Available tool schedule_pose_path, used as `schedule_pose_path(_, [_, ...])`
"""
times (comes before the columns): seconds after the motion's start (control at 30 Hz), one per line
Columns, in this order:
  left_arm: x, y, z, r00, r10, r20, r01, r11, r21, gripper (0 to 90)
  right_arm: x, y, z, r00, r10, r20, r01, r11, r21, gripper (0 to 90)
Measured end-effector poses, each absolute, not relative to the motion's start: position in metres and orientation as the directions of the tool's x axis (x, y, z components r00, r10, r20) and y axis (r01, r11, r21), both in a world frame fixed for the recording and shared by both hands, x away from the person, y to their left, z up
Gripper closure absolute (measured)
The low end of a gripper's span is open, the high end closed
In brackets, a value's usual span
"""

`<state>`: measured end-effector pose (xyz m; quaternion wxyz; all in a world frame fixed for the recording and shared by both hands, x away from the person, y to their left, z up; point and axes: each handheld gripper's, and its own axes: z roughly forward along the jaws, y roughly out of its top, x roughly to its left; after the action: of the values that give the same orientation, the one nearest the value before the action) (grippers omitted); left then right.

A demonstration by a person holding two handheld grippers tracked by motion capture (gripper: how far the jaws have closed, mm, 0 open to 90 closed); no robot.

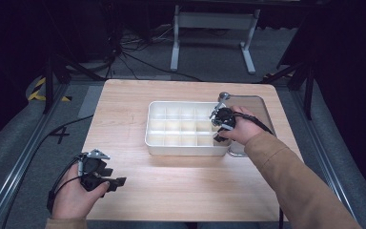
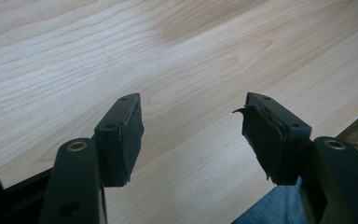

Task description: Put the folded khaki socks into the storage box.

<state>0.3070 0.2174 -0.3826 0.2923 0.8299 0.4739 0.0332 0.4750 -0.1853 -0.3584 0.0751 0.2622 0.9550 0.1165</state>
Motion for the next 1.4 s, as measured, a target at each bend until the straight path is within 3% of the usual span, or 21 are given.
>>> schedule_pose_path(0.1, [0.307,0.218,-0.383,0.548,0.806,-0.224,0.768,-0.378,0.518,38.7,0.479,-0.187,-0.361,-0.849,0.521,-0.084,0.489,0.837,0.246,72.8])
schedule_pose_path(0.33, [0.307,0.217,-0.382,0.548,0.806,-0.223,0.767,-0.379,0.518,38.5,0.484,-0.19,-0.371,-0.83,0.556,-0.044,0.534,0.814,0.228,77.1])
schedule_pose_path(0.73, [0.306,0.215,-0.381,0.554,0.803,-0.22,0.764,-0.385,0.518,38.5,0.486,-0.183,-0.395,-0.837,0.547,-0.028,0.538,0.83,0.15,77.3])
schedule_pose_path(1.07, [0.307,0.217,-0.381,0.55,0.805,-0.222,0.765,-0.38,0.519,38.4,0.486,-0.191,-0.391,-0.829,0.559,0.012,0.55,0.81,0.204,71.8])
schedule_pose_path(1.4, [0.307,0.217,-0.381,0.552,0.805,-0.215,0.762,-0.383,0.523,38.2,0.482,-0.216,-0.365,-0.793,0.606,0.064,0.587,0.73,0.351,61.9])
